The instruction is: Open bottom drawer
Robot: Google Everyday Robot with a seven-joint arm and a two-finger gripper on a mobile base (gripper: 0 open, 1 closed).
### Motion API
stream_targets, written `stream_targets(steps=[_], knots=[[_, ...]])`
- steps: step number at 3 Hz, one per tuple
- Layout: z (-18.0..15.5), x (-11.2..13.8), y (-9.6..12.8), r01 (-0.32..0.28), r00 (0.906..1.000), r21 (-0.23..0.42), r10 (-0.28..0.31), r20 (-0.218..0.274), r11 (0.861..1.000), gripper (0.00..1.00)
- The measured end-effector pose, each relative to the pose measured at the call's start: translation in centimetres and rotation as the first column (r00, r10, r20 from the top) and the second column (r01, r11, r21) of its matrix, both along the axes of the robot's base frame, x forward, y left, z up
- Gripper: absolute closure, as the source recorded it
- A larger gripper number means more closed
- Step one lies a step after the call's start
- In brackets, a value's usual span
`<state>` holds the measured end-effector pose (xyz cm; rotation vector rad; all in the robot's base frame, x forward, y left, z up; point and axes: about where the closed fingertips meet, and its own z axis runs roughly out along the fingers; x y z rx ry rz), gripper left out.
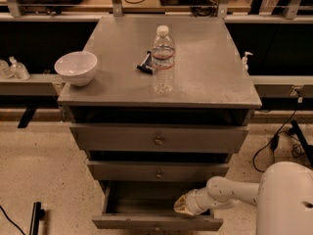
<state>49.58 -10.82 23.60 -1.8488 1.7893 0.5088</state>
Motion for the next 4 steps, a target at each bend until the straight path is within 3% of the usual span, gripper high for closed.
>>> stream_targets(steps=[1, 4], knots=[[-0.4, 1.2, -0.3, 0.029, 0.9993, 0.017, -0.029, 0.024, 0.999, 1.00], [-5.7, 4.0, -1.8, 0.105, 0.9939, -0.021, -0.106, -0.031, 0.994, 1.00]])
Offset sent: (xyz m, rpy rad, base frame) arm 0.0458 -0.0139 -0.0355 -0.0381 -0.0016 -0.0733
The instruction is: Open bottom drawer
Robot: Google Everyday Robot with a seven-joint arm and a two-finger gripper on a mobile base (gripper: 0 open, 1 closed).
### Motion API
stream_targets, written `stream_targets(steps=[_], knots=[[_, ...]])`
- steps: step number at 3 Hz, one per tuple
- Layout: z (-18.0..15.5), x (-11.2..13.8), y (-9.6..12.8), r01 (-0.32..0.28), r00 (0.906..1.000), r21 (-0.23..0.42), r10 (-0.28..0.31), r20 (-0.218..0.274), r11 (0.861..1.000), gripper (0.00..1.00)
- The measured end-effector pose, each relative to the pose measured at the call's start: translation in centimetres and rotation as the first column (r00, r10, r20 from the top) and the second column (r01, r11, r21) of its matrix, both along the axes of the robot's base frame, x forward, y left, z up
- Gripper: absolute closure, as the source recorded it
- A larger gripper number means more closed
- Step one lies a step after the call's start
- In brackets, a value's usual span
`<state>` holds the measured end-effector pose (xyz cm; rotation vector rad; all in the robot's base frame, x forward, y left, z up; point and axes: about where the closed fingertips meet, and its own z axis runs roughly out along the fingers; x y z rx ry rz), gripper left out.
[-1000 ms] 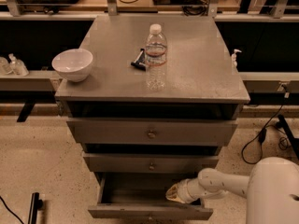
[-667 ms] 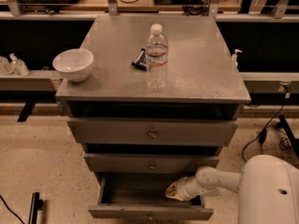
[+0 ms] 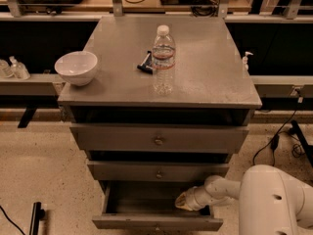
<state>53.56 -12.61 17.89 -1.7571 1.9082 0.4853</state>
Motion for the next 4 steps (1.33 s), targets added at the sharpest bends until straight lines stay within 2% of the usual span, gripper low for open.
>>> stream_targets(steps=[2, 3, 4], knots=[[-3.1, -0.7, -0.1, 0.006, 0.9989, -0.004, -0.006, -0.046, 1.000, 1.00], [-4.2, -1.2, 0.2, -0.025, 0.9975, -0.001, 0.025, -0.066, 1.000, 1.00], [-3.9, -2.0, 1.3, -0.115, 0.9892, 0.050, 0.119, -0.085, 0.992, 1.00]])
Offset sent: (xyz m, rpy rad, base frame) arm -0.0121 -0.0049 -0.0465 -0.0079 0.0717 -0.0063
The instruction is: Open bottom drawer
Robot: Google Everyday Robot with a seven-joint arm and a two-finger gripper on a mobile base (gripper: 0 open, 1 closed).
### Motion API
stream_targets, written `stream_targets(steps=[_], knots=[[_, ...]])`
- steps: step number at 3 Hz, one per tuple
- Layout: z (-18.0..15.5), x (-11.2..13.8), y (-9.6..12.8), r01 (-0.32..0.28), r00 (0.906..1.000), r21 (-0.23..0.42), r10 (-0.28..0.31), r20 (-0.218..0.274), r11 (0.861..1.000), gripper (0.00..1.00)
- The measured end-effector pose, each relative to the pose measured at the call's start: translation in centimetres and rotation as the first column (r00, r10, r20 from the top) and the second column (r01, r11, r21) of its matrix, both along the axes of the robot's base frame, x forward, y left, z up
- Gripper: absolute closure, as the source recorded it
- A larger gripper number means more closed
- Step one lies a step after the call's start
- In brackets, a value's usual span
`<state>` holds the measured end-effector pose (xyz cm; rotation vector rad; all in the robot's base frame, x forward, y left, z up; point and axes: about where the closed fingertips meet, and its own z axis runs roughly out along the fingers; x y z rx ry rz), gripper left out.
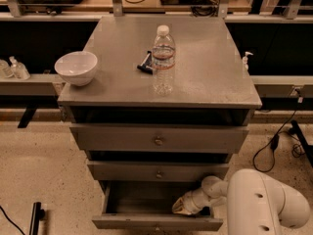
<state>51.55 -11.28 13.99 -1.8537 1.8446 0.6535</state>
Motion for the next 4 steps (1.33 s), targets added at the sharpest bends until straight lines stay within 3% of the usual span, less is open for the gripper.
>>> stream_targets(steps=[2, 4], knots=[[1.2, -2.9, 2.4, -0.118, 0.9900, 0.036, 0.120, -0.074, 0.992, 1.00], [1.6, -3.9, 2.9, -0.116, 0.9892, 0.024, 0.118, -0.087, 0.993, 1.00]])
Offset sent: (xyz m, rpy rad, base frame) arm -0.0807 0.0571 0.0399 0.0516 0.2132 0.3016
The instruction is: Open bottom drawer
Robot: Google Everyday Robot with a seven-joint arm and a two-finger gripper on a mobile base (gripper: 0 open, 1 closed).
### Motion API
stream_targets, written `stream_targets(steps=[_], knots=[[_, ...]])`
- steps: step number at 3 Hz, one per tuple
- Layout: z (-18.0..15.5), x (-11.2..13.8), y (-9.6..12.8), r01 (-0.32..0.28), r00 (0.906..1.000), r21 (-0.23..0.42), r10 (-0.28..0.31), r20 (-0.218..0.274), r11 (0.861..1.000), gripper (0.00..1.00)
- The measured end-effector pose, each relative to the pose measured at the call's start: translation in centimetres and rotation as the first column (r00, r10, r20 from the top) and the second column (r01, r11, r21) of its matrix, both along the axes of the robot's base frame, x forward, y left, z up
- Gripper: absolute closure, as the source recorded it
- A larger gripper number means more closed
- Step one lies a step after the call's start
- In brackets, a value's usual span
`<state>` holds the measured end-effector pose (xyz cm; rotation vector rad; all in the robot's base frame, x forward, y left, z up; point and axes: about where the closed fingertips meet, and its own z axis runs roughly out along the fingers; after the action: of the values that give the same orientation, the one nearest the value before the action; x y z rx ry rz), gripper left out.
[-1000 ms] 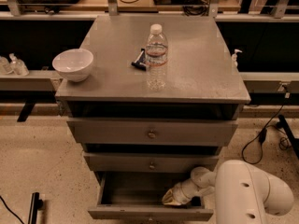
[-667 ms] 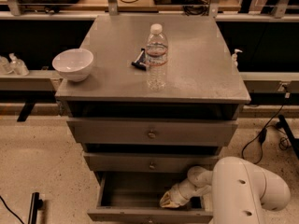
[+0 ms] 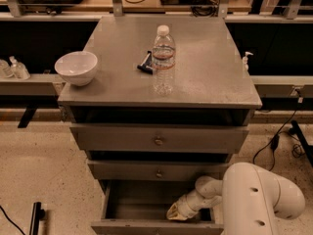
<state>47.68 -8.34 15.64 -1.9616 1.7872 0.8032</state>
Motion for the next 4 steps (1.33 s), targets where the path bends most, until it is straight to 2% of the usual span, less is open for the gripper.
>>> stream_targets(steps=[3, 4], knots=[[-0.39, -1.53, 0.05, 0.023, 0.9997, -0.053, -0.022, 0.010, 0.998, 1.00], [-0.39, -1.50, 0.04, 0.023, 0.9997, -0.053, -0.022, 0.010, 0.998, 1.00]])
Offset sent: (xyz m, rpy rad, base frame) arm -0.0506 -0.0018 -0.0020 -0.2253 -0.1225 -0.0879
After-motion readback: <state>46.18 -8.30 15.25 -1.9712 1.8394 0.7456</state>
